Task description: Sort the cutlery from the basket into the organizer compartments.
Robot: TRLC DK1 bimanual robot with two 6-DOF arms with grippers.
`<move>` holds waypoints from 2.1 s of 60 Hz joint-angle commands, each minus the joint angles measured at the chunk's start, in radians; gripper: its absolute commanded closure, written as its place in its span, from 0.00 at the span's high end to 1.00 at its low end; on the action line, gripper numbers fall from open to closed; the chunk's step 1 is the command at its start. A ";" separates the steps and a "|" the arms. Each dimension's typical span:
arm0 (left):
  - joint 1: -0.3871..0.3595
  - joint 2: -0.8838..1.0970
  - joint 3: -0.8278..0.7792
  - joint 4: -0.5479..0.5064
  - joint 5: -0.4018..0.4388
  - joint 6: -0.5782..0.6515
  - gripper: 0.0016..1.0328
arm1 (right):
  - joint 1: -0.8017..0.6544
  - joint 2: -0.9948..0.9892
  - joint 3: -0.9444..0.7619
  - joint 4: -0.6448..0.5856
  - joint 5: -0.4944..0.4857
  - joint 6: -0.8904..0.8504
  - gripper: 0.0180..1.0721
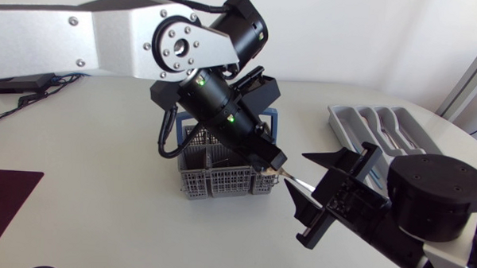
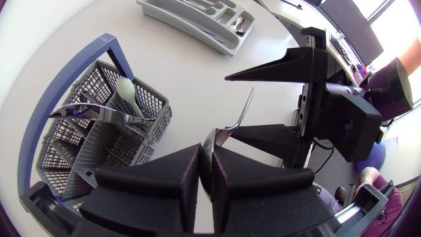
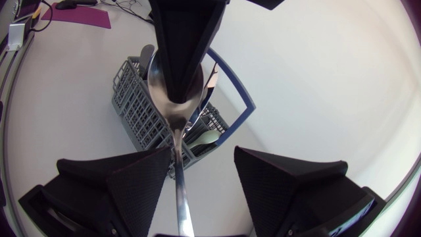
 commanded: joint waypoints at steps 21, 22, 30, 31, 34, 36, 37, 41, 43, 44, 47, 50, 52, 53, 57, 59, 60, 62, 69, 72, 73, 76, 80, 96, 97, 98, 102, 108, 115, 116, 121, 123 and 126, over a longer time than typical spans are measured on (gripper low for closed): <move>0.018 0.053 0.057 -0.057 0.033 0.030 0.03 | 0.050 0.066 -0.001 0.034 0.031 -0.037 0.35; 0.018 0.054 0.058 -0.059 0.033 0.031 0.03 | 0.051 0.067 -0.001 0.032 0.031 -0.037 0.34; 0.020 0.057 0.060 -0.061 0.033 0.031 0.03 | 0.057 0.081 -0.006 0.032 0.034 -0.036 0.27; 0.020 0.057 0.060 -0.061 0.033 0.031 0.03 | 0.059 0.082 -0.006 0.032 0.035 -0.036 0.27; 0.020 0.057 0.060 -0.061 0.033 0.031 0.03 | 0.059 0.087 -0.008 0.032 0.038 -0.036 0.26; 0.020 0.057 0.060 -0.061 0.033 0.031 0.03 | 0.060 0.087 -0.008 0.032 0.038 -0.036 0.26; 0.020 0.057 0.060 -0.062 0.033 0.031 0.03 | 0.062 0.087 -0.008 0.032 0.040 -0.036 0.26; 0.020 0.057 0.062 -0.062 0.036 0.031 0.03 | 0.069 0.092 -0.011 0.029 0.041 -0.034 0.24; 0.020 0.057 0.063 -0.062 0.041 0.031 0.03 | 0.073 0.095 -0.011 0.032 0.044 -0.034 0.23; 0.020 0.057 0.063 -0.064 0.042 0.031 0.03 | 0.074 0.096 -0.011 0.032 0.044 -0.033 0.23; 0.018 0.057 0.063 -0.067 0.044 0.031 0.03 | 0.074 0.101 -0.011 0.034 0.046 -0.033 0.22; 0.017 0.059 0.063 -0.068 0.045 0.031 0.03 | 0.076 0.101 -0.011 0.032 0.046 -0.033 0.19; 0.018 0.060 0.063 -0.068 0.044 0.031 0.03 | 0.077 0.102 -0.011 0.032 0.049 -0.033 0.17; 0.018 0.060 0.063 -0.068 0.044 0.031 0.03 | 0.079 0.102 -0.011 0.032 0.049 -0.033 0.15; 0.018 0.060 0.063 -0.068 0.044 0.031 0.03 | 0.082 0.107 -0.011 0.032 0.051 -0.033 0.11; 0.018 0.060 0.062 -0.068 0.044 0.031 0.03 | 0.082 0.109 -0.011 0.032 0.052 -0.031 0.09; 0.017 0.060 0.062 -0.068 0.044 0.031 0.03 | 0.082 0.109 -0.012 0.032 0.054 -0.031 0.09; 0.017 0.060 0.062 -0.068 0.045 0.031 0.03 | 0.082 0.109 -0.012 0.032 0.054 -0.031 0.06; 0.014 0.060 0.065 -0.068 0.045 0.031 0.03 | 0.082 0.109 -0.015 0.031 0.055 -0.028 0.06; 0.014 0.059 0.068 -0.068 0.047 0.030 0.03 | 0.082 0.109 -0.017 0.031 0.055 -0.026 0.05; 0.014 0.060 0.069 -0.068 0.047 0.030 0.03 | 0.082 0.109 -0.017 0.031 0.055 -0.026 0.05; 0.017 0.059 0.072 -0.068 0.047 0.028 0.05 | 0.082 0.109 -0.018 0.029 0.055 -0.026 0.05; 0.021 0.059 0.078 -0.068 0.047 0.022 0.23 | 0.082 0.107 -0.020 0.028 0.055 -0.026 0.05; 0.054 0.020 0.118 -0.061 0.047 0.022 0.76 | 0.082 0.079 -0.038 0.003 0.055 -0.017 0.05; 0.058 0.013 0.121 -0.054 0.047 0.024 0.80 | 0.082 0.076 -0.040 -0.002 0.055 -0.019 0.05; 0.061 0.003 0.123 -0.047 0.047 0.025 0.83 | 0.080 0.072 -0.041 -0.008 0.055 -0.017 0.05; 0.083 -0.029 0.132 -0.019 0.047 0.028 0.89 | 0.071 0.050 -0.044 -0.029 0.055 -0.019 0.05; 0.124 -0.069 0.131 0.027 0.018 0.053 0.92 | 0.000 0.015 -0.040 -0.071 0.044 -0.022 0.05; 0.150 -0.087 0.117 0.027 -0.022 0.091 0.92 | -0.161 0.015 -0.023 -0.087 -0.025 -0.026 0.05; 0.153 -0.090 0.114 0.027 -0.030 0.097 0.92 | -0.190 0.020 -0.017 -0.092 -0.041 -0.026 0.05; 0.166 -0.118 0.078 0.027 -0.053 0.140 0.92 | -0.359 0.059 0.020 -0.098 -0.143 -0.023 0.05; 0.164 -0.132 0.060 0.033 -0.074 0.154 0.92 | -0.421 0.084 0.038 -0.098 -0.176 -0.023 0.05; 0.164 -0.156 0.025 0.051 -0.102 0.174 0.92 | -0.530 0.132 0.075 -0.098 -0.242 -0.023 0.05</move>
